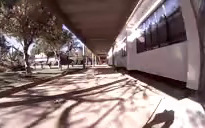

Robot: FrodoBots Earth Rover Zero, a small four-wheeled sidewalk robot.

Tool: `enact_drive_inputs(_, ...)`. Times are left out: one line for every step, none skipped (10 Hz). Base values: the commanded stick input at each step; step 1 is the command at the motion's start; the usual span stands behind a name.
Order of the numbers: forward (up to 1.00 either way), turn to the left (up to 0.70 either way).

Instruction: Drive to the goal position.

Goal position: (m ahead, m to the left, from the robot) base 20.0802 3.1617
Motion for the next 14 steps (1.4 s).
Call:
enact_drive_inputs(0.78,0.00)
enact_drive_inputs(0.78,0.00)
enact_drive_inputs(0.78,0.00)
enact_drive_inputs(0.78,0.00)
enact_drive_inputs(0.78,0.00)
enact_drive_inputs(0.79,0.00)
enact_drive_inputs(0.80,0.00)
enact_drive_inputs(0.80,0.00)
enact_drive_inputs(0.80,0.00)
enact_drive_inputs(0.80,0.00)
enact_drive_inputs(0.80,0.00)
enact_drive_inputs(0.80,0.00)
enact_drive_inputs(0.81,0.00)
enact_drive_inputs(0.82,0.00)
